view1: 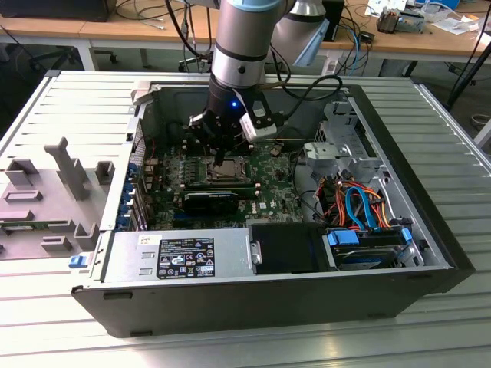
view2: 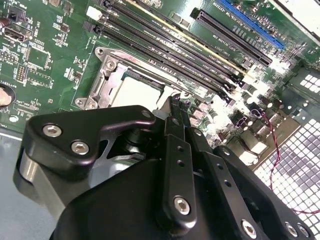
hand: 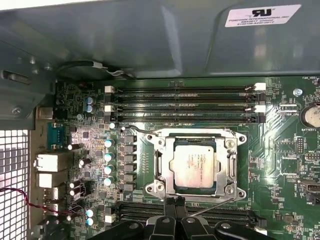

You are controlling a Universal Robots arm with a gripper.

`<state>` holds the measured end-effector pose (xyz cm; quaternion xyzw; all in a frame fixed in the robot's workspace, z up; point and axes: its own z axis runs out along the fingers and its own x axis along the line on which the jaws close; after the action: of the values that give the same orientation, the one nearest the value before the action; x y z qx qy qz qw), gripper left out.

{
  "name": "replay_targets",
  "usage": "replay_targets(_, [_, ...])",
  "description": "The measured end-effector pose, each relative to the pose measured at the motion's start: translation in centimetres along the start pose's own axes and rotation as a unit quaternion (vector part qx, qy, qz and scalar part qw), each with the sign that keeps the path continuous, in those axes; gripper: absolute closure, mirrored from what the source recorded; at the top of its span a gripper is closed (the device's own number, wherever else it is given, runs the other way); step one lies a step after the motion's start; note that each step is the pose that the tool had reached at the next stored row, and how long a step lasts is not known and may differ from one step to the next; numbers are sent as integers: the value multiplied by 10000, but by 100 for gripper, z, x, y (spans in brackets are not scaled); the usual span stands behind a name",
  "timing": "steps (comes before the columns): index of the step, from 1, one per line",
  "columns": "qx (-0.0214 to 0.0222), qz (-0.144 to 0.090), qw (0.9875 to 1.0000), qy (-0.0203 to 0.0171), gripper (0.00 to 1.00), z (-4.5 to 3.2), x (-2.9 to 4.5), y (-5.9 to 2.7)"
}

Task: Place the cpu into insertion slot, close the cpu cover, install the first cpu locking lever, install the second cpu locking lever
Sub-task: 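Install the first cpu locking lever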

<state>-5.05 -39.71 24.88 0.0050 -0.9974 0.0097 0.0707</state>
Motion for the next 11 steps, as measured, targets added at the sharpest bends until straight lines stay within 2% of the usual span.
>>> replay_targets(1, [0,1,10000,-36,89,1,1,0])
replay_targets(4, [2,5,9997,-229,89,2,1,0])
replay_targets(5, [3,8,9994,-352,89,3,2,0])
replay_targets(6, [3,9,9991,-432,89,3,2,0])
replay_targets(7, [4,10,9988,-493,89,3,2,0])
replay_targets(8, [5,11,9983,-578,89,3,3,0])
replay_targets(9, [2,12,9981,-623,89,5,3,0])
replay_targets(11, [-1,12,9980,-630,89,5,3,1])
